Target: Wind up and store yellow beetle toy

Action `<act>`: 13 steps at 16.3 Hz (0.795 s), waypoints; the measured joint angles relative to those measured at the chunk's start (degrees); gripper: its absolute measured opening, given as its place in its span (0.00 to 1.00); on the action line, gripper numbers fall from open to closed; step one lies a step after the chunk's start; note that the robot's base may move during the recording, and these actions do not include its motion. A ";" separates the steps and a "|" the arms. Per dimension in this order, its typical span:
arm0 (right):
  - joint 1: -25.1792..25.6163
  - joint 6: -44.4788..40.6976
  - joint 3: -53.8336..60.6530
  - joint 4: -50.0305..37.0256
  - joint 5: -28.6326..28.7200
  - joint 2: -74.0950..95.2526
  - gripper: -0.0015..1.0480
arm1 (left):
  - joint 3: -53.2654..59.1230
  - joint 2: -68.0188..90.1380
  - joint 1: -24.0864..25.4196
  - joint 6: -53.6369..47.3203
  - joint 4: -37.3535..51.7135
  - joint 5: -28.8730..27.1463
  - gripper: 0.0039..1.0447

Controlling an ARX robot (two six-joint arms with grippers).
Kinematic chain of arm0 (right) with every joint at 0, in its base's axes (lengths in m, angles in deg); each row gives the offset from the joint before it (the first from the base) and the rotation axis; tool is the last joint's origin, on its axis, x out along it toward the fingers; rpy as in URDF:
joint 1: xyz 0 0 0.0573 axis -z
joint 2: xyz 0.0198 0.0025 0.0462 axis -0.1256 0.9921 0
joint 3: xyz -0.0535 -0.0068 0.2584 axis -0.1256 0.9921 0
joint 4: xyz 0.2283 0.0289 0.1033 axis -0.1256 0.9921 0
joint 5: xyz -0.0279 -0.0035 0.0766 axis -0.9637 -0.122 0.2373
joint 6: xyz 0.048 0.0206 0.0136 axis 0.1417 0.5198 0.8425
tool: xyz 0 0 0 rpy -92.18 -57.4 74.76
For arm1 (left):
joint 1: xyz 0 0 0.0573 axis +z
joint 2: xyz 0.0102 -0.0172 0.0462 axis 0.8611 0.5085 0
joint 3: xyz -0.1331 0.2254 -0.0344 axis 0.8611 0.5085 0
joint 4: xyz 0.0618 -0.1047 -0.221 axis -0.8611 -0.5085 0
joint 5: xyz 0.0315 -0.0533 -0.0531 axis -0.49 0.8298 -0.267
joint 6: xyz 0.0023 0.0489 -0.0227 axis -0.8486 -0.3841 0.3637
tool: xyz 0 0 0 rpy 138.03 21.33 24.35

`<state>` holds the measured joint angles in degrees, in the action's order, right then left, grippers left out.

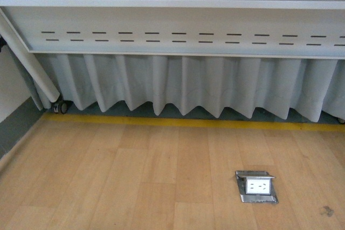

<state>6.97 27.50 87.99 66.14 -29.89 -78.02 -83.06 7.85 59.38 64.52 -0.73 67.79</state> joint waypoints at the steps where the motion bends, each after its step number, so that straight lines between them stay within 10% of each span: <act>1: 0.00 0.00 0.00 0.00 0.00 0.00 0.94 | 0.00 0.00 0.00 0.00 0.00 0.00 0.94; 13: 0.00 0.00 0.00 0.00 0.00 0.00 0.94 | 0.00 0.00 0.00 0.02 0.00 0.00 0.94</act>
<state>6.97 27.50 87.99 66.14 -29.89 -78.02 -83.06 7.85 59.38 64.55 -0.73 67.79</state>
